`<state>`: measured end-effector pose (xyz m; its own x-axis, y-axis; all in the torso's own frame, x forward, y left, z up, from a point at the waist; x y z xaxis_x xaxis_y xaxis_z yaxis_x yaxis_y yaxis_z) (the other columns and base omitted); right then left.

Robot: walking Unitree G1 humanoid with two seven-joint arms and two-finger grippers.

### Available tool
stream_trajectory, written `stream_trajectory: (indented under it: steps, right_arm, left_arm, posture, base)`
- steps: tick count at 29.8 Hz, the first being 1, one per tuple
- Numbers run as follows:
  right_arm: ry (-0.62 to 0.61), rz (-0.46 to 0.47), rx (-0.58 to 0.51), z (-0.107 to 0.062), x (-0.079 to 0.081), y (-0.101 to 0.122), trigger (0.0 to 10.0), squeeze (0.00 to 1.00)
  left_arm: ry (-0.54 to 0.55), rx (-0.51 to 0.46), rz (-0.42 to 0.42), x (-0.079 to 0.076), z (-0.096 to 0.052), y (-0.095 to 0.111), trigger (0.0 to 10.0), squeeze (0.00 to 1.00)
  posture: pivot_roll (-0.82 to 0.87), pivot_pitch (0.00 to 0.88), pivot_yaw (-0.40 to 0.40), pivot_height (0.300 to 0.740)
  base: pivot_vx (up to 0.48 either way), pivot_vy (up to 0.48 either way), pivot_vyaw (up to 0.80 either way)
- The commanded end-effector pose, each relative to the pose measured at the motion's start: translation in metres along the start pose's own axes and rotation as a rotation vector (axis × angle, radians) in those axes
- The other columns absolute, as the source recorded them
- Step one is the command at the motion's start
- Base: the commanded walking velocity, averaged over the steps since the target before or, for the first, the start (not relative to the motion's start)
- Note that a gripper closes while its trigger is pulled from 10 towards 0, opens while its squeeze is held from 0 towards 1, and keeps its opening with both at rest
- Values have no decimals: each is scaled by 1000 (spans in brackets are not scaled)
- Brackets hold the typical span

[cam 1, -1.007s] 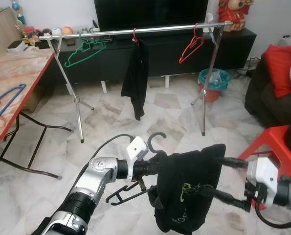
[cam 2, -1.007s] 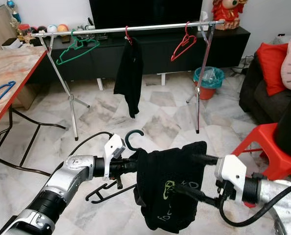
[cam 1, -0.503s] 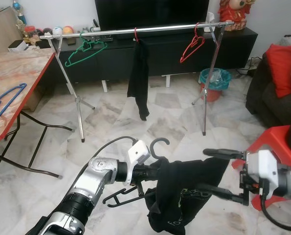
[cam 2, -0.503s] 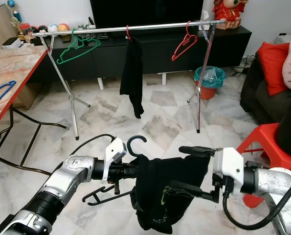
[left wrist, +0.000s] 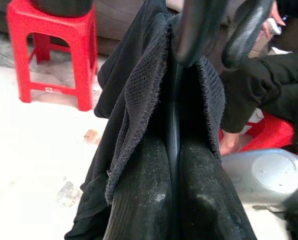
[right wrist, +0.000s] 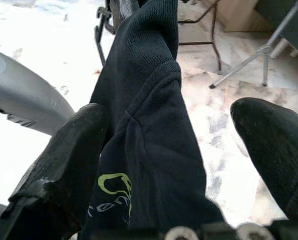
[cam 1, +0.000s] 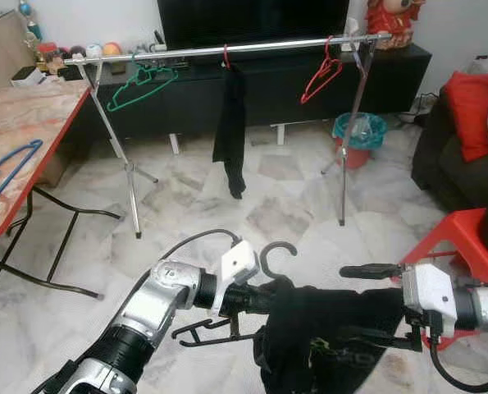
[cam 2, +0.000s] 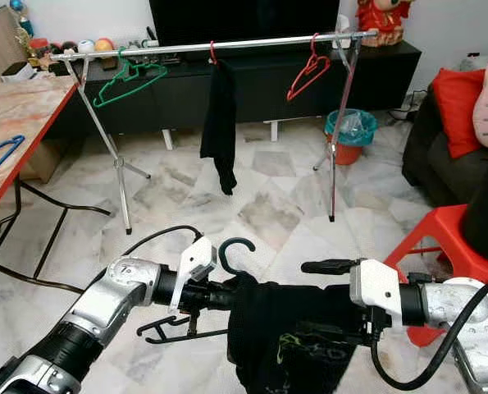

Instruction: Hang hanger

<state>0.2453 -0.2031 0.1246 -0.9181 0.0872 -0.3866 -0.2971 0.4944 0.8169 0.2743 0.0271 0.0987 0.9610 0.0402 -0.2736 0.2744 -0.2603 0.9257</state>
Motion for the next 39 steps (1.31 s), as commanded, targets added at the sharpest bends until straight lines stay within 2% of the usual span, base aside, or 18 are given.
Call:
stream_trajectory:
  steps: [1, 7, 18, 19, 20, 21, 22, 39]
  right_arm:
    - [44, -18, 3, 3, 2, 0, 10000, 0]
    - [64, -16, -19, 11, -2, 2, 10000, 0]
    - [157, 57, -75, 24, 10, 4, 10000, 0]
    - [193, 75, -70, 25, 15, 2, 7098, 0]
    - [201, 79, -69, 25, 16, 1, 7098, 0]
    - [204, 83, -71, 25, 17, 1, 1333, 0]
    - [208, 90, -69, 25, 17, 0, 0, 0]
    - [237, 114, -45, 37, 33, -9, 0, 0]
  left_arm:
    - [-47, -8, 34, -8, 1, 8, 10000, 0]
    - [-46, 2, 44, -6, 2, 10, 10000, 0]
    - [-50, -4, 52, -7, 6, 14, 10000, 0]
    - [-52, -5, 51, -7, 7, 14, 10000, 0]
    - [-52, -5, 52, -8, 8, 14, 10000, 0]
    - [-52, -6, 51, -8, 8, 14, 10000, 0]
    - [-52, -7, 51, -8, 8, 15, 10000, 0]
    - [-65, -5, 48, -11, 7, 16, 10000, 0]
  posture:
    - [-76, 0, 60, 740]
    - [-73, 0, 62, 740]
    - [-68, 0, 54, 740]
    - [-67, 0, 53, 740]
    - [-66, 0, 53, 740]
    - [-66, 0, 53, 740]
    - [-65, 0, 53, 740]
    - [-60, 0, 68, 740]
  base:
    - [0, 0, 0]
    - [0, 0, 0]
    - [0, 0, 0]
    - [0, 0, 0]
    - [0, 0, 0]
    - [0, 0, 0]
    - [0, 0, 0]
    - [0, 0, 0]
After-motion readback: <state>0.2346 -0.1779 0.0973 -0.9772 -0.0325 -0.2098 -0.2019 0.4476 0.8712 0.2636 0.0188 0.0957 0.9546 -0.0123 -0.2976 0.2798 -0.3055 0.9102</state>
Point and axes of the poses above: a point about 5 cm out from each wrist's last joint towards the gripper, its own z axis pointing out of the wrist towards the gripper, its own y axis along the axis of the wrist's last joint, x = y × z, the point moved 4 cm from there along z, pointing out of the wrist towards the gripper, and after that the axes turned 9 degrees about -z, right-handed, at the moved point
